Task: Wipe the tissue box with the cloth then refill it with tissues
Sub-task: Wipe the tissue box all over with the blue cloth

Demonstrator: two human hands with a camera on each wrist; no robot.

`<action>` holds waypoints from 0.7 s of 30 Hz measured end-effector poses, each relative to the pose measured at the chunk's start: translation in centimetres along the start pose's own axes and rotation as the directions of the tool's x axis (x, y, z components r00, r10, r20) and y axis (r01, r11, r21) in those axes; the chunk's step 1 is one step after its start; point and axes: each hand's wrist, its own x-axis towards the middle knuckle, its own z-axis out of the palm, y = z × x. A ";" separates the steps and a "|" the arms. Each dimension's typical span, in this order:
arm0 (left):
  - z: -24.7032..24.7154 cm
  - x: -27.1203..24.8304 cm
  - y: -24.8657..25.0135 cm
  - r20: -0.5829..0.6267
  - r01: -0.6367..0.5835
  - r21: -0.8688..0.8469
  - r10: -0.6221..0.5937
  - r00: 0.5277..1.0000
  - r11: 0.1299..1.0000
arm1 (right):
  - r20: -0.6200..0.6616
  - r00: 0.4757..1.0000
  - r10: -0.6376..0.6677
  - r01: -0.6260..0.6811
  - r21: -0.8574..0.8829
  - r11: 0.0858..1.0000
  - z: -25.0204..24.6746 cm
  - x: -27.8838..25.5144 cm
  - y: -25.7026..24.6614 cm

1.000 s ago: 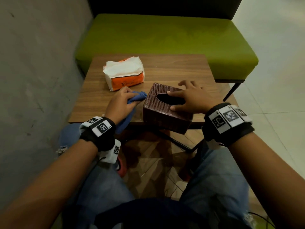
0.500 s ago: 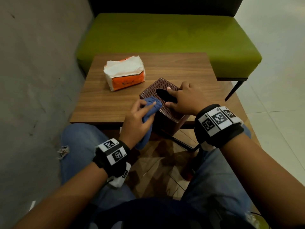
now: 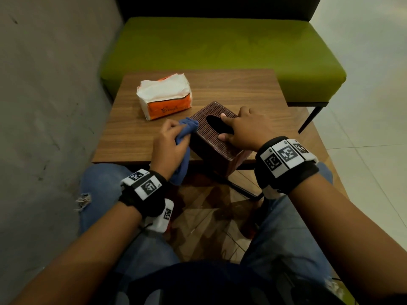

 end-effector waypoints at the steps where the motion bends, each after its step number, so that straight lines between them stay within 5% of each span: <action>1: 0.5 -0.5 0.4 0.021 -0.026 0.010 0.026 0.999 1.000 | -0.003 1.000 0.004 -0.004 -0.001 1.000 0.0 0.0 -0.1; 3: 1.6 -3.0 1.8 0.160 -0.148 -0.039 0.153 0.975 0.988 | -0.005 1.000 0.007 -0.007 0.008 1.000 -0.1 0.1 -0.1; 6: 2.4 -6.0 3.0 0.337 -0.320 -0.118 0.341 0.878 0.940 | -0.007 1.000 0.005 -0.005 0.014 1.000 -0.1 0.0 0.0; 8: 2.0 -4.9 2.3 0.297 -0.301 -0.109 0.320 0.900 0.947 | -0.008 1.000 0.003 -0.003 0.015 1.000 0.0 0.0 0.0; 10: 1.4 -3.1 1.1 0.161 -0.155 -0.088 0.168 0.972 0.984 | -0.006 1.000 0.000 0.000 0.008 1.000 0.1 0.0 0.0; 12: 1.2 -2.4 0.6 0.077 -0.075 -0.064 0.080 0.994 0.995 | -0.010 1.000 0.003 -0.003 0.001 1.000 0.1 0.1 0.1; 14: 2.0 -3.3 1.5 0.135 -0.126 -0.039 0.131 0.982 0.991 | -0.013 1.000 0.005 -0.005 0.001 1.000 0.0 0.2 0.1; 19: 3.1 -5.8 2.9 0.316 -0.428 -0.012 0.409 0.856 0.904 | -0.006 1.000 -0.001 0.001 0.006 1.000 -0.2 0.2 0.1; 21: 2.3 -4.8 1.9 0.301 -0.358 -0.005 0.343 0.890 0.934 | -0.006 1.000 -0.002 0.002 0.001 1.000 -0.2 0.1 0.1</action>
